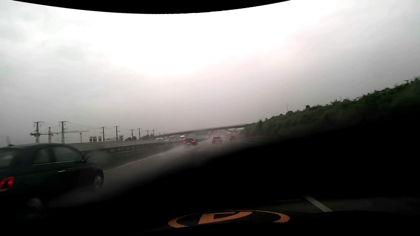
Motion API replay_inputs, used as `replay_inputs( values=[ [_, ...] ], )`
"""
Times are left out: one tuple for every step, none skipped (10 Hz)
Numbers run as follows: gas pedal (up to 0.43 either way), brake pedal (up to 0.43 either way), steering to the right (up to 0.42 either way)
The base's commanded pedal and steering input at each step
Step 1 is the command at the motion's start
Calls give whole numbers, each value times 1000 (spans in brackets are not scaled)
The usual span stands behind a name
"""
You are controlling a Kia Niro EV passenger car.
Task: Follow the waypoints while adhering to traffic rules and regulations
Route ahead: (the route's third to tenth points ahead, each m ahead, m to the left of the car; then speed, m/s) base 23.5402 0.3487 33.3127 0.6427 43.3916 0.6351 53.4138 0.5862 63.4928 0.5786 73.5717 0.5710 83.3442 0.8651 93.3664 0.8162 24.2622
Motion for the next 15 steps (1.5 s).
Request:
replay_inputs(
  values=[
    [110,0,-2],
    [110,0,-2],
    [110,0,-2],
    [110,0,-2],
    [110,0,-2],
    [118,0,-2],
    [150,0,-2],
    [177,0,-2],
    [189,0,-2],
    [189,0,-2],
    [189,0,-2],
    [189,0,-2],
    [189,0,-2],
    [189,0,-2],
    [189,0,-2]
  ],
)
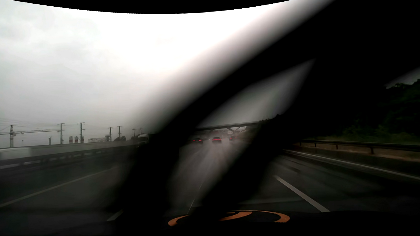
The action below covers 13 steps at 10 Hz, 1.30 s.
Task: Follow the waypoints while adhering to traffic rules and regulations
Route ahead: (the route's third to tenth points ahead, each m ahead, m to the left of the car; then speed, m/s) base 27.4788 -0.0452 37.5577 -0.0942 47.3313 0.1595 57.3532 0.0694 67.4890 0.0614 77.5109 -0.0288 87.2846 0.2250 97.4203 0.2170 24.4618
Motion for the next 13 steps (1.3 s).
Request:
replay_inputs(
  values=[
    [189,0,-3],
    [189,0,-3],
    [197,0,-3],
    [197,0,-2],
    [197,0,-2],
    [197,0,-2],
    [197,0,-2],
    [197,0,-2],
    [197,0,-2],
    [197,0,-2],
    [197,0,-2],
    [209,0,-2],
    [209,0,-3]
  ],
)
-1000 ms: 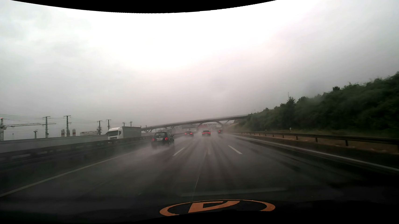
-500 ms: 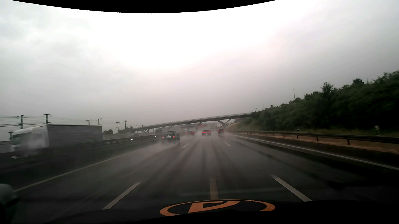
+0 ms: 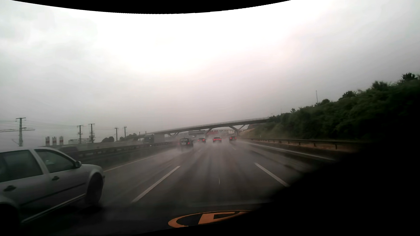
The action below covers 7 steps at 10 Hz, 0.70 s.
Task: Follow the waypoints while adhering to traffic rules and regulations
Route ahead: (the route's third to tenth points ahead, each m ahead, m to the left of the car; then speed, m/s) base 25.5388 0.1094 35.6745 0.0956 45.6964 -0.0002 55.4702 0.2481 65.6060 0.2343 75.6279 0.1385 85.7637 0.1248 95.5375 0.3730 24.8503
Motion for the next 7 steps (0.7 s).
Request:
replay_inputs(
  values=[
    [209,0,-3],
    [209,0,-3],
    [220,0,-3],
    [220,0,-1],
    [220,0,-2],
    [220,0,-2],
    [228,0,-2]
  ],
)
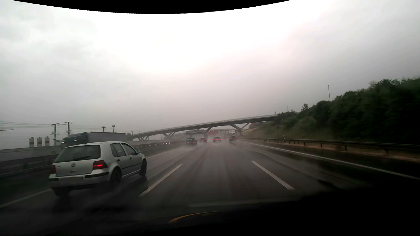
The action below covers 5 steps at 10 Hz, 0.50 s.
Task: Follow the waypoints while adhering to traffic rules and regulations
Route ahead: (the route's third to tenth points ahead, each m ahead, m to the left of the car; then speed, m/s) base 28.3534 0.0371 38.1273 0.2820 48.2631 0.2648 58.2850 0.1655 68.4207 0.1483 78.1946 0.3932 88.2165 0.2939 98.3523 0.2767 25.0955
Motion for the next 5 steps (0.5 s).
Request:
replay_inputs(
  values=[
    [228,0,-2],
    [248,0,-2],
    [248,0,-2],
    [248,0,-3],
    [248,0,-2]
  ],
)
